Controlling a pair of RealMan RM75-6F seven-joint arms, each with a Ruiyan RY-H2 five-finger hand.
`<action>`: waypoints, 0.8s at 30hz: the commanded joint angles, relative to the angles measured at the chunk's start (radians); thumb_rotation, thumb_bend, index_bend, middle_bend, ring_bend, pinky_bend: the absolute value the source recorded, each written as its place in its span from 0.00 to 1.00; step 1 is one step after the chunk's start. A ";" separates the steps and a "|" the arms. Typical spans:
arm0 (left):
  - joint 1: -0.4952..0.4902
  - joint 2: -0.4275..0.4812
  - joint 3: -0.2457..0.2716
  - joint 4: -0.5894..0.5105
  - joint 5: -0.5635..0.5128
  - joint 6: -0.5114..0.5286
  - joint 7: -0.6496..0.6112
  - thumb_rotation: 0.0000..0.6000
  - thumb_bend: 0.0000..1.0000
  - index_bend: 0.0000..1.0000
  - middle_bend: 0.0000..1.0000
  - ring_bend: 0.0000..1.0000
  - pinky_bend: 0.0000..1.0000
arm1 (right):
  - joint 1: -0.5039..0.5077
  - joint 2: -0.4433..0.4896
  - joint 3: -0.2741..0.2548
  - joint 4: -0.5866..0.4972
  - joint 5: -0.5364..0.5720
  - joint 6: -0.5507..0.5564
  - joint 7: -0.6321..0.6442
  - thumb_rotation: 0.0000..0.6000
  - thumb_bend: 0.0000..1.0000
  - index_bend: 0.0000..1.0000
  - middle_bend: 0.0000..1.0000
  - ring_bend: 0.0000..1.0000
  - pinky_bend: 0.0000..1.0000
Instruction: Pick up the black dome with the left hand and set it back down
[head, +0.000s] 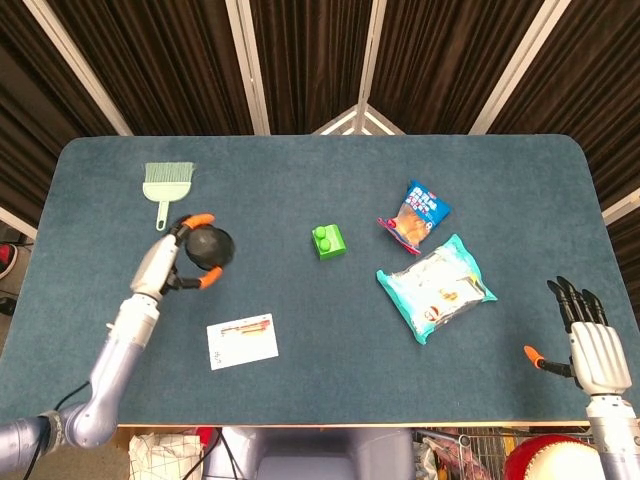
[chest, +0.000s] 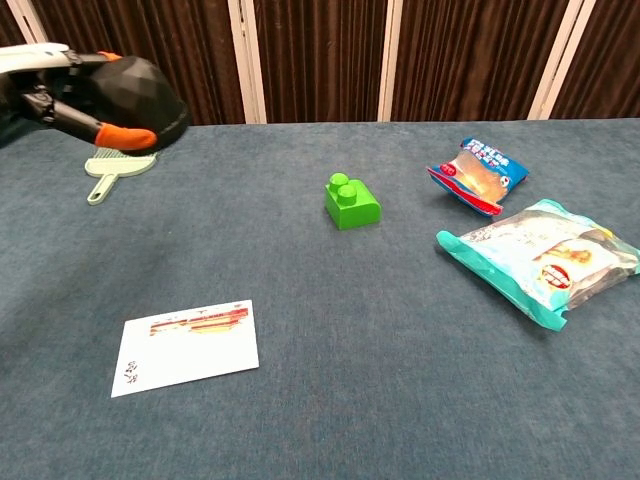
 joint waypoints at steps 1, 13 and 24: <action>0.007 0.005 0.061 0.000 -0.016 -0.043 0.009 1.00 0.54 0.19 0.35 0.00 0.00 | -0.001 0.003 -0.001 -0.003 -0.003 0.002 0.003 1.00 0.21 0.00 0.01 0.11 0.01; -0.033 -0.169 0.109 0.261 -0.019 -0.126 -0.027 1.00 0.53 0.19 0.35 0.00 0.00 | 0.006 -0.004 -0.002 0.003 0.006 -0.014 -0.008 1.00 0.21 0.00 0.01 0.11 0.01; -0.049 -0.257 0.105 0.385 -0.020 -0.094 0.015 1.00 0.53 0.18 0.34 0.00 0.00 | 0.008 -0.005 -0.007 -0.001 -0.001 -0.018 -0.015 1.00 0.21 0.00 0.01 0.11 0.01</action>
